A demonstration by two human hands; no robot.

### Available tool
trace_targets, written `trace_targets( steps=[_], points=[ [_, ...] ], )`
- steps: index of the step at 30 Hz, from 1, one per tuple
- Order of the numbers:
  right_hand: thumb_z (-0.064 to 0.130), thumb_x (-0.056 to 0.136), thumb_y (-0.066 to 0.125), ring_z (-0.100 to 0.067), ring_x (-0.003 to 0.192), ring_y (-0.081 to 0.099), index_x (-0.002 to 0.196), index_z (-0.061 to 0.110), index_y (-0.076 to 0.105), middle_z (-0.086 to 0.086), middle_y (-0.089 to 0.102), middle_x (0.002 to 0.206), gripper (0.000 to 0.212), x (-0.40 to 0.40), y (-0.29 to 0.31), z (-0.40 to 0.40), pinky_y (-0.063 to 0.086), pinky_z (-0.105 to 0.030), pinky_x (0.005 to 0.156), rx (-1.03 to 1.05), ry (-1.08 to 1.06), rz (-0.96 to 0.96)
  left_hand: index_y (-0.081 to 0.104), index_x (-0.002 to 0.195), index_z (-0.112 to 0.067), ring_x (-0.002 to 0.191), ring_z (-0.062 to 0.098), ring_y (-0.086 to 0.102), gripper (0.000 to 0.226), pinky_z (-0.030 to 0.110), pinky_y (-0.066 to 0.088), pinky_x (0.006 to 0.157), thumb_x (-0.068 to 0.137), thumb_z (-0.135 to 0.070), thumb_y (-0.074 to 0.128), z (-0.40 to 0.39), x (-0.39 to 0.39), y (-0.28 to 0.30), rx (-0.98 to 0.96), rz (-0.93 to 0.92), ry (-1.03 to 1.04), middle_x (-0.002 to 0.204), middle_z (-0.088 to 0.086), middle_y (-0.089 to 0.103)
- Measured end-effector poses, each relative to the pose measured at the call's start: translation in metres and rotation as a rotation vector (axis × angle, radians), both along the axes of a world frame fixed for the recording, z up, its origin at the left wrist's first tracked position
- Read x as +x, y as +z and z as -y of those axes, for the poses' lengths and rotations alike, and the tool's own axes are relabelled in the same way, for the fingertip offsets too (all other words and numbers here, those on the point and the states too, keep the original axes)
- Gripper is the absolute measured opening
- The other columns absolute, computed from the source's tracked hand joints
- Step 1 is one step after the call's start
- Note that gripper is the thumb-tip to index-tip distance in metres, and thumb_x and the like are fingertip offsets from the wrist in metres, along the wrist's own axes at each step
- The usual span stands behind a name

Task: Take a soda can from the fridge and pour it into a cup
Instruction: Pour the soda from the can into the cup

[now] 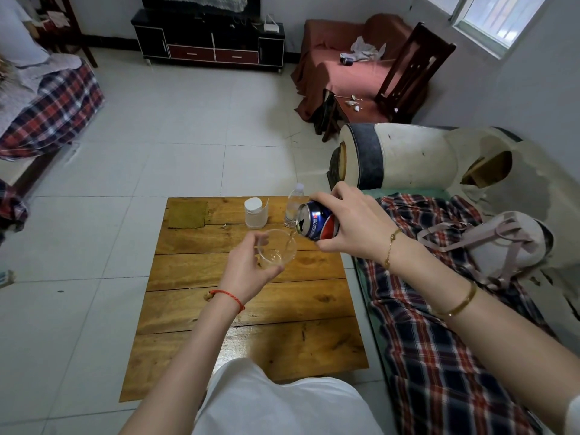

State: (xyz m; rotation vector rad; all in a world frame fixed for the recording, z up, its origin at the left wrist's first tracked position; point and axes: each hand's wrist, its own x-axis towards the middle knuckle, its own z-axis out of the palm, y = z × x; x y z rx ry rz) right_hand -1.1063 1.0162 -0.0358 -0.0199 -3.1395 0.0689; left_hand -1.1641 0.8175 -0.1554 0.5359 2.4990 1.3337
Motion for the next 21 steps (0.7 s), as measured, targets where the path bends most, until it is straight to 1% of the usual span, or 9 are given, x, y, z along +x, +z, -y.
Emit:
trace_targets(
  steps=[6, 15, 21],
  points=[
    [0.053, 0.072, 0.069, -0.018, 0.098, 0.046, 0.135, 0.031, 0.039, -0.002, 0.046, 0.107, 0.073, 0.0005, 0.0007, 0.0009, 0.048, -0.035, 0.083, -0.001, -0.004, 0.009, 0.051, 0.127, -0.019, 0.113, 0.014, 0.059, 0.068, 0.035, 0.052, 0.098, 0.069, -0.028, 0.086, 0.0034, 0.0013, -0.0006, -0.001, 0.000, 0.006, 0.128, -0.003, 0.061],
    [0.055, 0.072, 0.069, -0.017, 0.098, 0.047, 0.135, 0.031, 0.039, -0.001, 0.046, 0.107, 0.073, -0.0024, -0.0024, 0.0039, 0.049, -0.036, 0.084, -0.006, -0.005, -0.001, 0.050, 0.127, -0.019, 0.114, 0.015, 0.059, 0.069, 0.036, 0.051, 0.099, 0.069, -0.027, 0.086, 0.0075, 0.0015, -0.0001, -0.010, 0.006, 0.019, 0.128, -0.002, 0.061],
    [0.054, 0.073, 0.068, -0.017, 0.100, 0.046, 0.136, 0.031, 0.038, -0.002, 0.046, 0.110, 0.073, -0.0016, -0.0041, 0.0079, 0.045, -0.031, 0.083, -0.006, 0.008, 0.008, 0.050, 0.126, -0.020, 0.115, 0.015, 0.059, 0.069, 0.038, 0.051, 0.100, 0.069, -0.028, 0.087, 0.0063, 0.0026, -0.0010, -0.015, -0.007, 0.016, 0.127, -0.002, 0.061]
  ],
)
